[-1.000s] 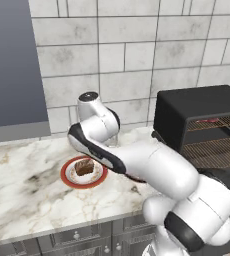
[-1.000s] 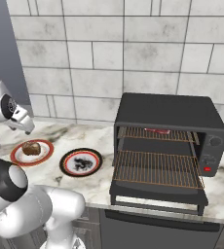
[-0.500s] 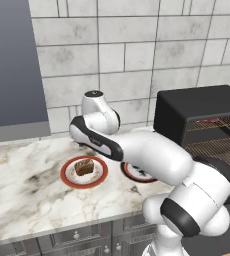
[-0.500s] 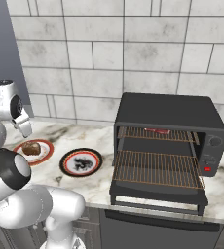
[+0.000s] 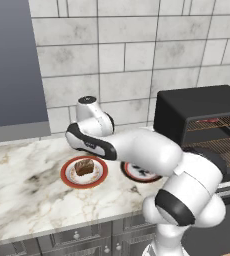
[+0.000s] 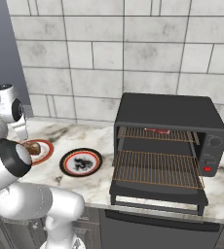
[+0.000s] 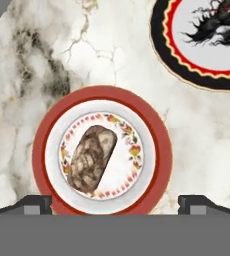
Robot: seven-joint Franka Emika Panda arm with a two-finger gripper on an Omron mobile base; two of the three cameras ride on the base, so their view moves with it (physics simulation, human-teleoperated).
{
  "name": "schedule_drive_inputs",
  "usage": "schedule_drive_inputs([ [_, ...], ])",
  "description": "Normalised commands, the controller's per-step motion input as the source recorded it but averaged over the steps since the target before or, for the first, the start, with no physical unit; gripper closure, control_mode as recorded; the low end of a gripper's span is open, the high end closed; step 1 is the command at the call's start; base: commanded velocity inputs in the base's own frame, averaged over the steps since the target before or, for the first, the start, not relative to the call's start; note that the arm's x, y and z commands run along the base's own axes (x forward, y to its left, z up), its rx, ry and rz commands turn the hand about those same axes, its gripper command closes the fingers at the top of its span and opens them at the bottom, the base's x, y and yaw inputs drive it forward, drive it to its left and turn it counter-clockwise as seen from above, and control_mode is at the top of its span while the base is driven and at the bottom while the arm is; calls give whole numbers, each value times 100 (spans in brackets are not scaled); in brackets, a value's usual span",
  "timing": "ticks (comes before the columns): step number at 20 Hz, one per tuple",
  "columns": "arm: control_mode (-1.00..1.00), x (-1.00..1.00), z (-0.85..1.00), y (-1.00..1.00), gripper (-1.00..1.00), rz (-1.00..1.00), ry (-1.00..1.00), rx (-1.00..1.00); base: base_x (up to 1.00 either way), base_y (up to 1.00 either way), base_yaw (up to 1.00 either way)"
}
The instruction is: Open the toaster oven door. Place the bread on the bottom rack in the toaster oven and place the steak on the top rack.
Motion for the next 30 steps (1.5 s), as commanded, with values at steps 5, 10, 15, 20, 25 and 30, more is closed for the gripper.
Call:
schedule_drive_inputs([
  [5, -100, 24, -25, 9, -100, -18, 6, 2, 0, 0, 0],
  [10, -100, 19, -26, 12, -100, -12, 4, 5, 0, 0, 0],
  [15, -100, 10, -26, 14, -100, -9, 1, 1, 0, 0, 0],
  [20, -100, 1, -23, 13, -100, -11, 0, 0, 0, 0, 0],
  [25, -100, 6, -28, 9, -100, -10, 1, 0, 0, 0, 0],
  [30, -100, 5, -21, 4, -100, -9, 0, 0, 0, 0, 0],
])
